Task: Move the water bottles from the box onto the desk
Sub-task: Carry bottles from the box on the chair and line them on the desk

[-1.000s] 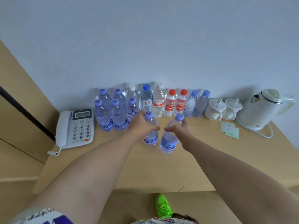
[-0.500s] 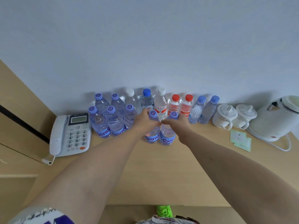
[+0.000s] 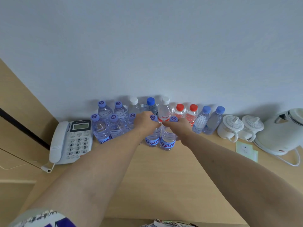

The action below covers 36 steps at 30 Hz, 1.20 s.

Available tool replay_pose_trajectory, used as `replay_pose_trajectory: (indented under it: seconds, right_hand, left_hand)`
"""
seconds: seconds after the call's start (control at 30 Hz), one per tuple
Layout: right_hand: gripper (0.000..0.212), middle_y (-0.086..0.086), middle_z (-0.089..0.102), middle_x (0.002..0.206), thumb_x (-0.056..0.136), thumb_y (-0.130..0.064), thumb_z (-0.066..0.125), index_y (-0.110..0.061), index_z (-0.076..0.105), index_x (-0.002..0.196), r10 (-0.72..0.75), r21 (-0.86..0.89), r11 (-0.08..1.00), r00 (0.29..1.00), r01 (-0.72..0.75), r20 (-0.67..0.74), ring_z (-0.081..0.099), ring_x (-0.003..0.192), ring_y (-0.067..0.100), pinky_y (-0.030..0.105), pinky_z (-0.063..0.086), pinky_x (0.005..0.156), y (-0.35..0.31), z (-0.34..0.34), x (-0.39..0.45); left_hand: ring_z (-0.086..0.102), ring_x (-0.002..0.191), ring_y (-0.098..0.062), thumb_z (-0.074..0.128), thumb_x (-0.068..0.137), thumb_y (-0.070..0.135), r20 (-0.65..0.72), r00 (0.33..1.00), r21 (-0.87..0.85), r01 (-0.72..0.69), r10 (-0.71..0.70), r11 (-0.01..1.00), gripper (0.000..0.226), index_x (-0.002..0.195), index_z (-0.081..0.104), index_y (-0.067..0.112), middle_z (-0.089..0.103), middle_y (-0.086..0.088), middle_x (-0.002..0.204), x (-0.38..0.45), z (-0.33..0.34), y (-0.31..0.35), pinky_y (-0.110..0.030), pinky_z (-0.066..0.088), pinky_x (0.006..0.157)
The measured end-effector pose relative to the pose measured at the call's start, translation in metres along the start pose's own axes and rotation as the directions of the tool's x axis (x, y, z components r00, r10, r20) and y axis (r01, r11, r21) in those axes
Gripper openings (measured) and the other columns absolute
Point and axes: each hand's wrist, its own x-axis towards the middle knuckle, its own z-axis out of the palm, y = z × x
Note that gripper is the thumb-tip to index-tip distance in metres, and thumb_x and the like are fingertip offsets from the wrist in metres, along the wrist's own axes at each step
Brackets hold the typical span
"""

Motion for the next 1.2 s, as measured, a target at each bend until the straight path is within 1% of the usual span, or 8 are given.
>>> replay_pose_trajectory:
  seconds: [0.2,0.3,0.4,0.6,0.8,0.93,1.03,1.2]
  right_hand:
    - [0.028,-0.004,0.07,0.082,0.077,-0.039,0.088,-0.018,0.073,0.09,-0.003,0.023,1.0,0.998,0.004,-0.067,0.061,0.072,0.009,0.024,0.043,0.055,0.002,0.008,0.007]
    - [0.032,0.001,0.073,0.087,0.078,-0.038,0.088,-0.014,0.074,0.095,-0.015,0.044,0.999,0.997,0.019,-0.074,0.063,0.073,0.012,0.026,0.045,0.058,0.002,0.011,0.009]
    - [0.028,-0.003,0.072,0.081,0.079,-0.037,0.087,-0.015,0.073,0.091,-0.028,0.029,0.999,0.996,0.03,-0.085,0.062,0.07,0.01,0.024,0.044,0.056,0.001,0.013,0.01]
    - [0.033,-0.001,0.075,0.089,0.076,-0.037,0.088,-0.015,0.074,0.097,-0.018,0.028,0.999,0.996,0.021,-0.086,0.069,0.082,0.015,0.029,0.052,0.066,0.0,0.016,0.013]
    - [0.037,0.004,0.076,0.099,0.078,-0.031,0.088,-0.014,0.072,0.107,-0.011,0.073,0.997,0.998,0.015,-0.055,0.07,0.096,0.02,0.037,0.057,0.088,-0.003,0.015,0.004]
    - [0.052,0.001,0.074,0.11,0.079,-0.03,0.087,-0.012,0.068,0.124,-0.038,0.063,0.997,0.997,0.042,-0.072,0.068,0.101,0.018,0.028,0.052,0.08,-0.01,0.012,-0.01]
    - [0.083,0.005,0.057,0.142,0.082,-0.031,0.084,-0.012,0.045,0.152,-0.058,0.006,0.998,0.992,0.059,-0.109,0.056,0.128,0.026,0.031,0.044,0.095,-0.02,0.005,-0.026]
    - [0.079,0.006,0.056,0.146,0.083,-0.025,0.078,-0.019,0.043,0.154,-0.148,-0.202,0.973,0.973,0.111,-0.179,0.056,0.127,0.026,0.037,0.047,0.101,-0.022,-0.013,-0.063]
  left_hand:
    - [0.071,0.078,-0.03,0.084,0.075,0.026,-0.031,1.0,0.04,0.007,-0.006,0.999,0.029,0.072,0.057,0.015,0.072,-0.01,0.084,0.003,-0.002,0.002,-0.039,0.059,0.069]
    - [0.061,0.074,-0.024,0.083,0.076,0.032,-0.048,0.999,0.069,0.005,-0.002,0.998,0.032,0.072,0.054,0.018,0.063,-0.003,0.076,0.005,0.0,0.003,-0.029,0.041,0.059]
    - [0.058,0.074,-0.022,0.083,0.077,0.036,-0.057,0.998,0.076,-0.002,0.006,0.997,0.033,0.076,0.057,0.016,0.063,-0.003,0.078,0.008,0.001,0.003,-0.028,0.04,0.062]
    - [0.072,0.08,-0.029,0.087,0.073,0.03,-0.024,1.0,0.058,0.007,-0.006,0.998,0.032,0.08,0.063,0.011,0.073,-0.012,0.089,0.008,-0.002,0.005,-0.039,0.061,0.073]
    - [0.065,0.085,-0.026,0.085,0.077,0.02,-0.059,0.997,0.033,-0.038,0.039,0.999,0.03,0.099,0.067,0.009,0.067,-0.006,0.093,0.002,-0.004,0.008,-0.034,0.056,0.075]
    - [0.066,0.103,-0.03,0.076,0.081,0.006,-0.043,0.997,0.034,-0.061,0.062,0.998,0.04,0.12,0.069,0.009,0.069,-0.012,0.116,-0.004,-0.009,0.013,-0.04,0.058,0.088]
    - [0.065,0.106,-0.028,0.079,0.079,0.009,-0.049,0.994,0.036,-0.1,0.102,0.994,0.041,0.119,0.07,0.011,0.07,-0.011,0.116,-0.01,-0.015,0.017,-0.036,0.055,0.09]
    - [0.063,0.113,-0.029,0.075,0.085,0.022,-0.032,0.973,0.158,-0.221,0.229,0.962,0.044,0.128,0.067,0.015,0.07,-0.008,0.119,-0.025,-0.022,0.021,-0.032,0.049,0.086]
